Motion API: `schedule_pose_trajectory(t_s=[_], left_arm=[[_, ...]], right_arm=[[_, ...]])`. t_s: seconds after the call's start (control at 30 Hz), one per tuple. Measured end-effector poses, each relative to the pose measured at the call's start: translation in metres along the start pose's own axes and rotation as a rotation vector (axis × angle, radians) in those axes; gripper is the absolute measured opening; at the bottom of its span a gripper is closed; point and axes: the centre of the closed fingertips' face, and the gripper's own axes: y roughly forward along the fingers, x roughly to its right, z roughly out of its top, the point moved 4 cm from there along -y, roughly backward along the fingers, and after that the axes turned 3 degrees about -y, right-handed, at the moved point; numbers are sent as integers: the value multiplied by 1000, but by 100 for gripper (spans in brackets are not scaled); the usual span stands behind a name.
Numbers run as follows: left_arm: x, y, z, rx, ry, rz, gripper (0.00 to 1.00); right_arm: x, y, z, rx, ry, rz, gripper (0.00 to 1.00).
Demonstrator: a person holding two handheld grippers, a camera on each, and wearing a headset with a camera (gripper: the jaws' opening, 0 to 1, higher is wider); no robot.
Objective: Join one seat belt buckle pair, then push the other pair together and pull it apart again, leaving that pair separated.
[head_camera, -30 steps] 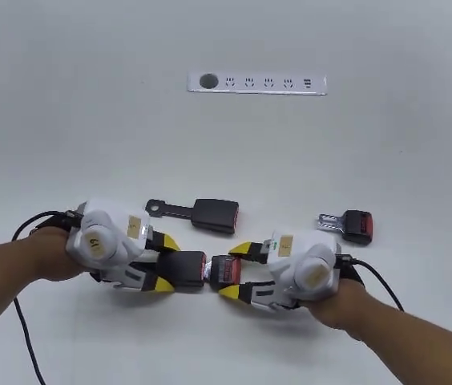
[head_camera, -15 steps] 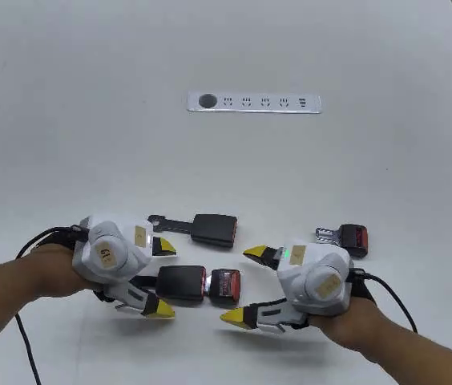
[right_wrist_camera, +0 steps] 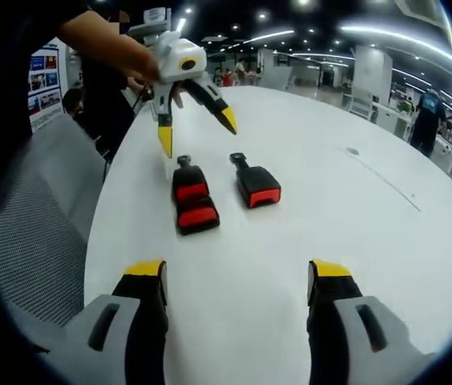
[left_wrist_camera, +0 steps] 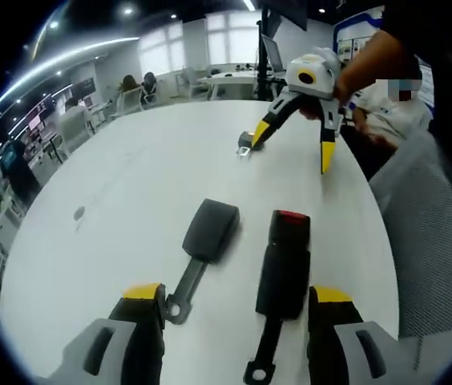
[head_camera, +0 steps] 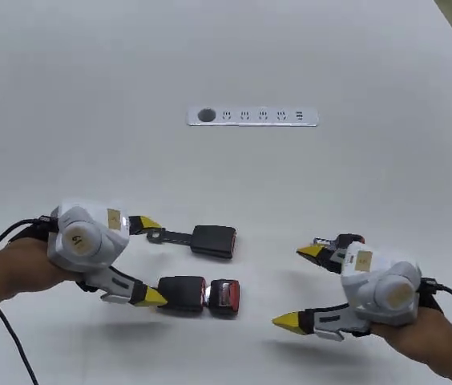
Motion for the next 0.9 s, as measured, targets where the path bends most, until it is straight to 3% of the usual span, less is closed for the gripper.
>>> schedule_pose_trajectory(t_s=[0.37,0.63,0.9], left_arm=[[-32,6,28,6,49,5,75],[-38,26,44,0,96,-35,75],[-34,55,43,-38,133,-106,69]], right_arm=[[55,-30,-22,-21,43,-64,75],[89,-42,-38,-34,82,-85,75],[99,-35,-56,-95,71,-39,71]])
